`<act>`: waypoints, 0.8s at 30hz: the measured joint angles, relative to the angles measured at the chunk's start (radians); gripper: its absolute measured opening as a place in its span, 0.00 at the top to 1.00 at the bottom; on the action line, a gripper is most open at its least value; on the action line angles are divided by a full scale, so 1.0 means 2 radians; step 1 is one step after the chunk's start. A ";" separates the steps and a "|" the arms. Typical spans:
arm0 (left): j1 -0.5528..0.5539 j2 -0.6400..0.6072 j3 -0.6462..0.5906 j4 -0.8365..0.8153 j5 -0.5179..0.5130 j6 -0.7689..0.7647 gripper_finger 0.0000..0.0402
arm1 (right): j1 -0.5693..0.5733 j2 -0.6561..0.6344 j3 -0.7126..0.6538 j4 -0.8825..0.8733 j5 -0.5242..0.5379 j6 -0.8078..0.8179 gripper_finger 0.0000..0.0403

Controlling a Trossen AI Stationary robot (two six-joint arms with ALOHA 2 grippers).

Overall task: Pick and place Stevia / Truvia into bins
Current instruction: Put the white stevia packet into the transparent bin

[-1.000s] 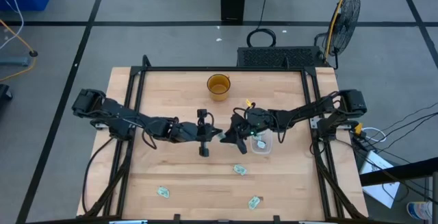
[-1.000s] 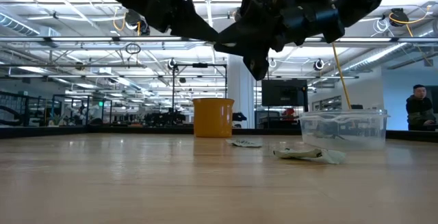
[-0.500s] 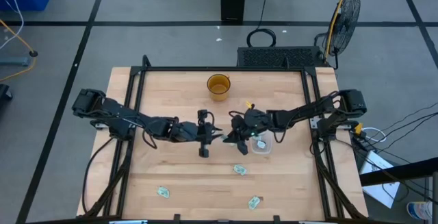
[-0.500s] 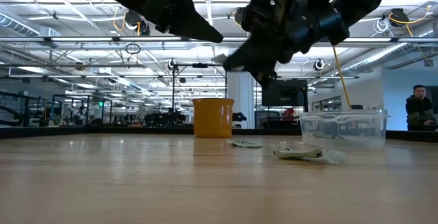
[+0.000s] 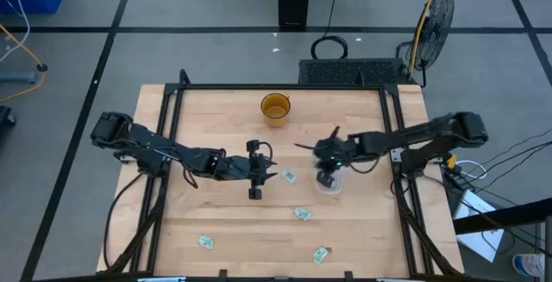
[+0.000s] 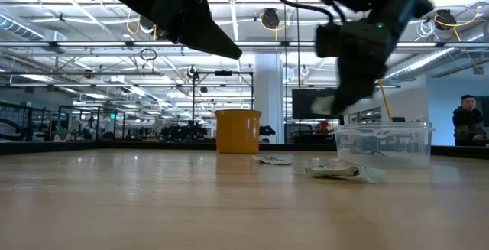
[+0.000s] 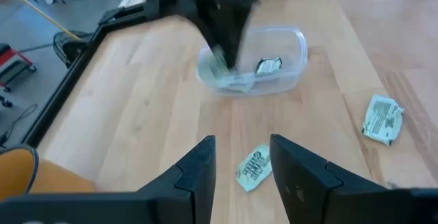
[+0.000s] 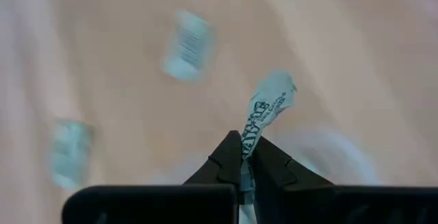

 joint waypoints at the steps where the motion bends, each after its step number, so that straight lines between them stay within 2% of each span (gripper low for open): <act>1: 0.000 0.000 0.000 -0.001 0.000 -0.002 0.64 | 0.003 -0.016 0.000 -0.042 0.014 0.015 1.00; 3: 0.000 0.000 0.000 0.000 0.004 -0.006 0.64 | 0.009 -0.039 0.000 -0.111 0.037 0.048 1.00; 7: 0.000 0.000 0.000 0.013 0.005 -0.008 0.64 | 0.018 -0.040 0.000 -0.156 0.068 0.086 0.99; 17: 0.001 0.000 0.000 0.011 0.005 -0.058 0.64 | 0.018 0.055 -0.001 -0.082 0.059 0.046 0.99; 21: 0.001 0.000 0.000 0.005 0.005 -0.058 0.64 | 0.021 0.068 -0.001 -0.086 0.050 0.024 0.97; 24: 0.002 0.000 0.000 -0.002 0.004 -0.058 0.64 | 0.022 0.066 0.000 -0.086 0.049 -0.004 0.91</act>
